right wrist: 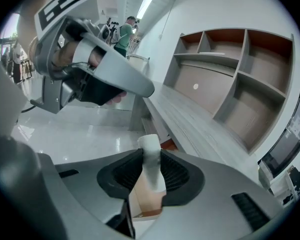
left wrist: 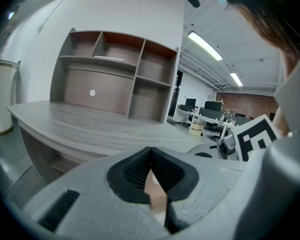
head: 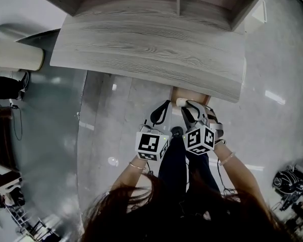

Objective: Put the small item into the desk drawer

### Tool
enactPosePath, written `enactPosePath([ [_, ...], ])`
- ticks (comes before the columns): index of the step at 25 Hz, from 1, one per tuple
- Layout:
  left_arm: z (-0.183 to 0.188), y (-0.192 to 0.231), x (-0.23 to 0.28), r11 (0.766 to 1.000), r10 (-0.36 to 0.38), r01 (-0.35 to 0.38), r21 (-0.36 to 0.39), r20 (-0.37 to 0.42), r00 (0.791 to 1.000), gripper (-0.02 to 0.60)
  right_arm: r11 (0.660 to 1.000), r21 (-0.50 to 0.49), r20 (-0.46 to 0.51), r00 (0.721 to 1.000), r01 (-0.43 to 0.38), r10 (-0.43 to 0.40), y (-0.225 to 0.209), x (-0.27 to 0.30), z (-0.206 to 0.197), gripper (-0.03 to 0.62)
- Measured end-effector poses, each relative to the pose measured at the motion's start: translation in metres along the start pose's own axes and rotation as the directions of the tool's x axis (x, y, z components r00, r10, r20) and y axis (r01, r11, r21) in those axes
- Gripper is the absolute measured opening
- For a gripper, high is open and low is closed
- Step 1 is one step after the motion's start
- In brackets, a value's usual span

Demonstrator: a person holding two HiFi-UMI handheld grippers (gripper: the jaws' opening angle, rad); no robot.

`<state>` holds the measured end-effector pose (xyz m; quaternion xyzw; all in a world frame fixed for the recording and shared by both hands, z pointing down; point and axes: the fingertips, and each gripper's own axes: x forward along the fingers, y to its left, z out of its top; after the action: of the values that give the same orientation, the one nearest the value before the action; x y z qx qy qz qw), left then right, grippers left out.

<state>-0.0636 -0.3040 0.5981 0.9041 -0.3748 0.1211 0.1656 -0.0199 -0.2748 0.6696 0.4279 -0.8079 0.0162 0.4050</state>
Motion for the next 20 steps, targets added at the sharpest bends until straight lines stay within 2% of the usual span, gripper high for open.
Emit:
enactPosePath([
  [12,-0.040,0.008,0.019,1.000,0.002,-0.003,-0.022,-0.018,1.000,0.015,0.998,-0.044,-0.091,0.995,-0.054,0.050,0.019,0.045,-0.042,0.106],
  [20,-0.058,0.014,0.025,0.999,0.015,-0.017,-0.046,-0.033,0.999,0.015,0.994,-0.059,-0.174,0.981,-0.091,0.079,0.025,0.073,-0.069,0.106],
])
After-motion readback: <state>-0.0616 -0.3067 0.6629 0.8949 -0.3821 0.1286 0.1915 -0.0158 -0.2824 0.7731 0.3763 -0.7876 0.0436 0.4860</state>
